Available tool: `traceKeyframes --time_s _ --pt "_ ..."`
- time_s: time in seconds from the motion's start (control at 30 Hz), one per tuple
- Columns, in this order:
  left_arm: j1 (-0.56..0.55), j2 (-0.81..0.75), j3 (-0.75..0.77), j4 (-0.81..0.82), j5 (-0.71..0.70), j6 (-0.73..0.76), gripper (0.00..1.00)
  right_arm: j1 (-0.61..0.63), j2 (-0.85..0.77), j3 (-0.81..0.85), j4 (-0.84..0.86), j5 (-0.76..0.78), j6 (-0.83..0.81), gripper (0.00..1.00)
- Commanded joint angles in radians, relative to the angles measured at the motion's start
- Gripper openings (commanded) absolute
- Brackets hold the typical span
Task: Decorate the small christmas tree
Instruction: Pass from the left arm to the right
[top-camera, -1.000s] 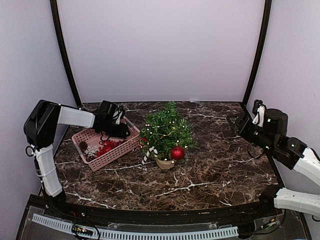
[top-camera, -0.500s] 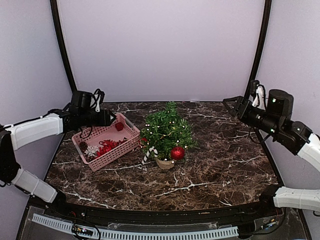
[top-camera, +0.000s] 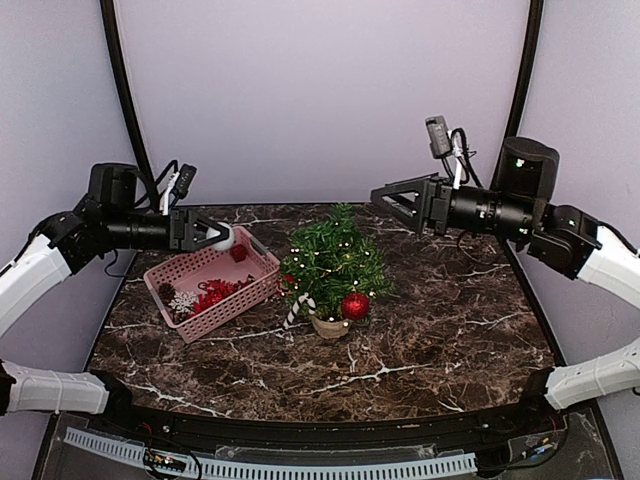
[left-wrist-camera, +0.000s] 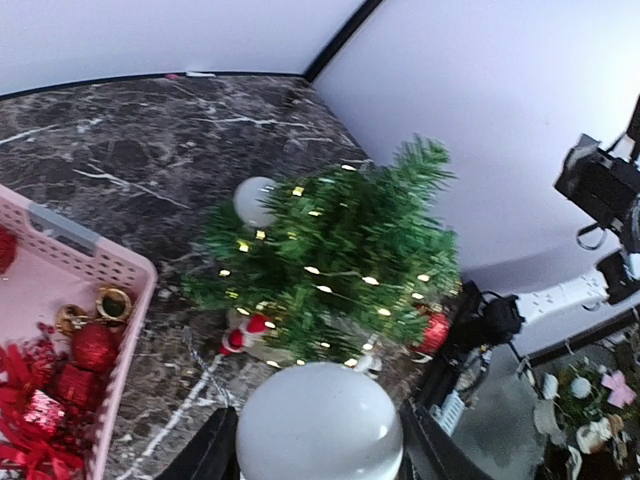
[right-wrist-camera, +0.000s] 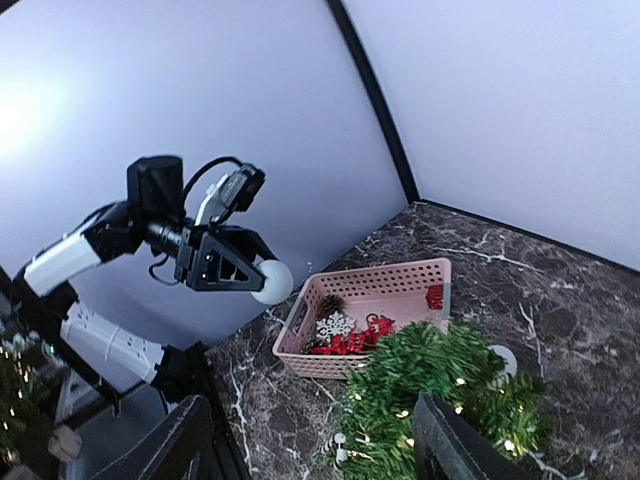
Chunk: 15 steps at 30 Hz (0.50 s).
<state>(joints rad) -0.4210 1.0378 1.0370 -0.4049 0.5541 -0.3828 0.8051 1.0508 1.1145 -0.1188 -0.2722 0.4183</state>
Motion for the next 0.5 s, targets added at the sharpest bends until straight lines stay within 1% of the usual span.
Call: traceKeyframes --time_s 0.0,0.07,0.2,0.37,0.47 --pt "-0.043 -0.027 0.067 -0.113 0.22 -0.045 0.44 0.161 0.074 0.111 0.042 0.054 -0.164 0.7" --pt "-0.079 -0.025 0.085 -0.118 0.252 -0.063 0.44 0.22 0.117 0.136 0.052 0.088 -0.204 0.7" --pt "-0.149 -0.028 0.093 -0.07 0.305 -0.13 0.44 0.337 0.21 0.196 0.057 0.161 -0.265 0.7" --pt "-0.233 -0.023 0.079 0.029 0.355 -0.208 0.43 0.439 0.31 0.254 0.044 0.213 -0.325 0.71" --pt "-0.281 -0.002 0.087 0.047 0.367 -0.226 0.43 0.479 0.351 0.264 0.038 0.236 -0.342 0.71"
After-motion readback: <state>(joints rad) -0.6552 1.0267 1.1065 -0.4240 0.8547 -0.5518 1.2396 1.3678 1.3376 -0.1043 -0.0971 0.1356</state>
